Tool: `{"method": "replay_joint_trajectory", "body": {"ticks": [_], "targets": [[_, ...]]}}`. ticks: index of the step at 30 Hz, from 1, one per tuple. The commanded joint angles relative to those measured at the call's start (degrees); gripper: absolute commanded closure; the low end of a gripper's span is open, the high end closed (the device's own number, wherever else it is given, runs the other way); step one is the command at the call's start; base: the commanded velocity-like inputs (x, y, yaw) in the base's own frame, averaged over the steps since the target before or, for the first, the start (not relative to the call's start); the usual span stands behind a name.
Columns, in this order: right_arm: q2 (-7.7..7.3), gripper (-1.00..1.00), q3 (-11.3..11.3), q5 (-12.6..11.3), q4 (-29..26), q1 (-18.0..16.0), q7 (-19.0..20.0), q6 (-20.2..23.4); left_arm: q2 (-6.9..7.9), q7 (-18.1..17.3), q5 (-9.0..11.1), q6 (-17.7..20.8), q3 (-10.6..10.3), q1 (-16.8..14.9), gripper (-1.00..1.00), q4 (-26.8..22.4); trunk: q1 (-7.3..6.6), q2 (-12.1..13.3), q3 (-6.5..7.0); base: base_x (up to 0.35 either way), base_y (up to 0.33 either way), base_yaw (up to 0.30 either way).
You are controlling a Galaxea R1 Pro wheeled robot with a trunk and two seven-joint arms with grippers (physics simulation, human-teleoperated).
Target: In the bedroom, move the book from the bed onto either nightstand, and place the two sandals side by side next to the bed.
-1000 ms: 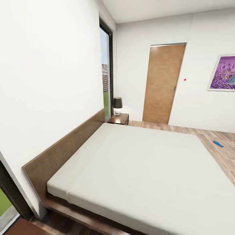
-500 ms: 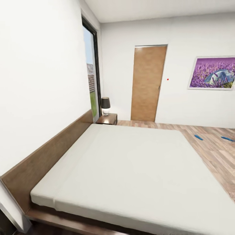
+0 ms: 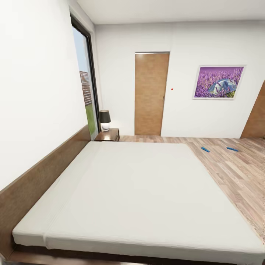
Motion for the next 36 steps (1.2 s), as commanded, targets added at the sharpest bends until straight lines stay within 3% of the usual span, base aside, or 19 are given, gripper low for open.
{"method": "replay_joint_trajectory", "body": {"ticks": [1,36], "targets": [[-0.03,-1.00,-0.49,0.47,0.10,-0.06,0.12,0.12,0.00,-0.23,0.61,-0.16,-0.48,-0.01,-1.00,0.05,0.02,-0.07,-0.05,0.000,0.000,-0.264],[-0.03,-1.00,-0.49,0.47,0.11,-0.06,0.13,0.12,-0.06,-0.23,0.65,-0.16,-0.48,-0.01,-1.00,0.05,0.02,-0.07,-0.05,0.000,0.000,-0.263]]}}
